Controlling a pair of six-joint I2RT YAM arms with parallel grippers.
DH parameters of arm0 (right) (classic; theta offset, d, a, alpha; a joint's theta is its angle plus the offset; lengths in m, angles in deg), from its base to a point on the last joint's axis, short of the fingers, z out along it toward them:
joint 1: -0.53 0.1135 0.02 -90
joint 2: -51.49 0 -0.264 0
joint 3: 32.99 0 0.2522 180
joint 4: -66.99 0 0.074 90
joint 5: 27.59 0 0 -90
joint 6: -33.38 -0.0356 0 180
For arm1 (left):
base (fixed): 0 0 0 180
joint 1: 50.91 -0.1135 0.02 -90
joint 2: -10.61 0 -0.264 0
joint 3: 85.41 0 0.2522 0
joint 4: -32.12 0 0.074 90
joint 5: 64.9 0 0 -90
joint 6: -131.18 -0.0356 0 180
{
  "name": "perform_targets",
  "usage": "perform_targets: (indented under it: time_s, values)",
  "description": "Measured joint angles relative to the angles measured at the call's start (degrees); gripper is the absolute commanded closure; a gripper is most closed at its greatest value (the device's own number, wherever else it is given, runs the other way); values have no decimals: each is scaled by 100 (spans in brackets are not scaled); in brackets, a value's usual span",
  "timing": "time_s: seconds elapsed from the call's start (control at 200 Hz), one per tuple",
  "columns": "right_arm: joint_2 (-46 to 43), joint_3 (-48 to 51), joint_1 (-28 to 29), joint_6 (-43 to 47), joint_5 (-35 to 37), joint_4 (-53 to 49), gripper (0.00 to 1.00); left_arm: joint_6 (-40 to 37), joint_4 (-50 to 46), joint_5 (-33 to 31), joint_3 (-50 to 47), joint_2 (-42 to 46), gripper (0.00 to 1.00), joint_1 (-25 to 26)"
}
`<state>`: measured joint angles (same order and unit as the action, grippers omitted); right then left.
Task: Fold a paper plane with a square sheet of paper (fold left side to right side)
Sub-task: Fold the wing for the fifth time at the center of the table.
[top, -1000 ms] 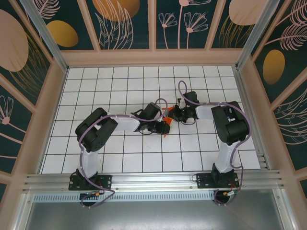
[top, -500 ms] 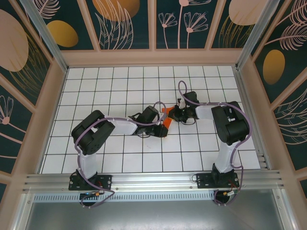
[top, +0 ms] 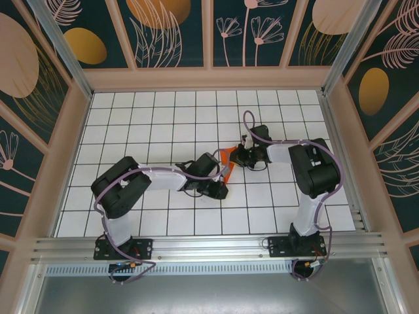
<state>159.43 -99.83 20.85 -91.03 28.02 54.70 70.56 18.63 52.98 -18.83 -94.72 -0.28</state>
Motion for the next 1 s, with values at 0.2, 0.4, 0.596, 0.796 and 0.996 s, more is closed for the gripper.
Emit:
perform_targets:
  time_s: [0.2,0.4,0.596,0.796,0.996]
  values:
    - [0,0,0,0,-2,0,89,87,-116,151,116,348,86,-175]
    - [0,0,0,0,-4,0,89,236,68,188,369,319,86,-389]
    - [0,0,0,0,-7,2,89,238,260,236,734,195,85,-398]
    - [0,0,0,0,-13,2,89,164,271,164,896,-369,85,-463]
    - [-17,13,0,-2,-20,26,89,168,339,170,896,-868,86,-538]
